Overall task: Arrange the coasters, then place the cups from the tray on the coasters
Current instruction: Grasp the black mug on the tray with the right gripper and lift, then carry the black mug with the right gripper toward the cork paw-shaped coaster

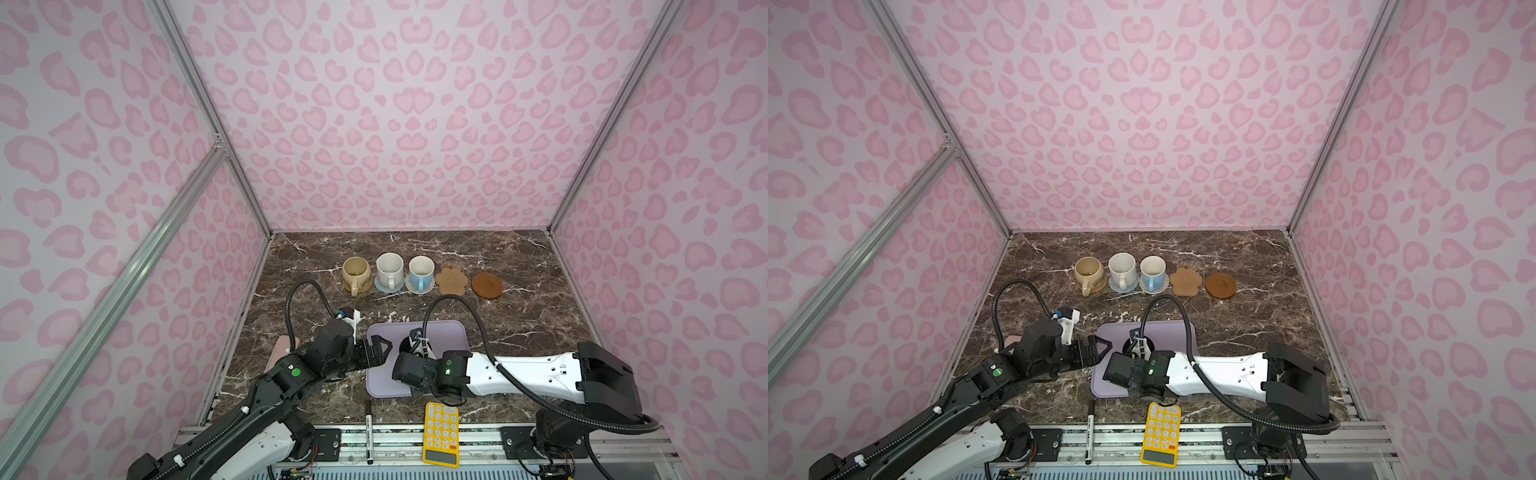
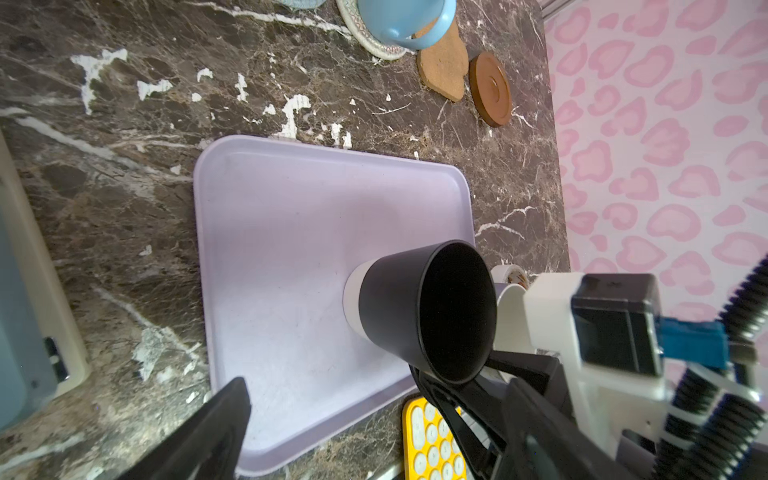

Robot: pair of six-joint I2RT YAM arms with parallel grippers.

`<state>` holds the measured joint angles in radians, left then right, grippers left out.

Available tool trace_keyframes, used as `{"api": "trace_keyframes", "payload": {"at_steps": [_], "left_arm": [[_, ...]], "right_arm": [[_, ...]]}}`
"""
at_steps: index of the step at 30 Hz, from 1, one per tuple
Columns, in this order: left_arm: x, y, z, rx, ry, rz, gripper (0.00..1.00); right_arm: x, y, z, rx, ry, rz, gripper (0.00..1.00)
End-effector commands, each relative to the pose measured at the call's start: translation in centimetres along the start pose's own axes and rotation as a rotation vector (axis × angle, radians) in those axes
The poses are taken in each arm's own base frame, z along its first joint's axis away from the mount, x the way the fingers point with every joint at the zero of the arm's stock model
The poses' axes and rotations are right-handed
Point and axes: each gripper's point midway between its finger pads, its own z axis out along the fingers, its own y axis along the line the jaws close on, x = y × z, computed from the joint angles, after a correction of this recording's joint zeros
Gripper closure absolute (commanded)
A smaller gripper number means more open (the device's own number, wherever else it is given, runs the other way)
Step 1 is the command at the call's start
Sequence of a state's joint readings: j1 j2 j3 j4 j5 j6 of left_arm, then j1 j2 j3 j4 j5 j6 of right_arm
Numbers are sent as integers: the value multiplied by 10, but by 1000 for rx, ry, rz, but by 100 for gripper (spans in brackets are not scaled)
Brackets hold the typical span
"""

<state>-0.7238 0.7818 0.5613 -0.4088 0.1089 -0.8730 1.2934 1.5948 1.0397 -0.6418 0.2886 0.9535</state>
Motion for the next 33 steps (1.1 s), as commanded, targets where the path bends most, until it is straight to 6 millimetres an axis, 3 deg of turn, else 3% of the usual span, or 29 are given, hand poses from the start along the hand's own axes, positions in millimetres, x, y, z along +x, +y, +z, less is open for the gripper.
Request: {"api": "trace_keyframes", "payload": {"at_steps": [1, 11, 17, 24, 33], "left_arm": [[-4, -2, 3, 36, -38, -57, 3], [-11, -6, -3, 28, -56, -33, 4], [-13, -3, -8, 21, -82, -32, 4], [-25, -14, -16, 56, -133, -36, 4], [-60, -46, -26, 117, -238, -34, 4]], "right_arm": [[-7, -1, 4, 23, -31, -30, 72], [-16, 2, 14, 49, -38, -67, 76], [-21, 4, 14, 41, -41, -75, 90], [-44, 9, 2, 24, -98, -79, 100], [-84, -17, -12, 16, -174, -14, 100]]}}
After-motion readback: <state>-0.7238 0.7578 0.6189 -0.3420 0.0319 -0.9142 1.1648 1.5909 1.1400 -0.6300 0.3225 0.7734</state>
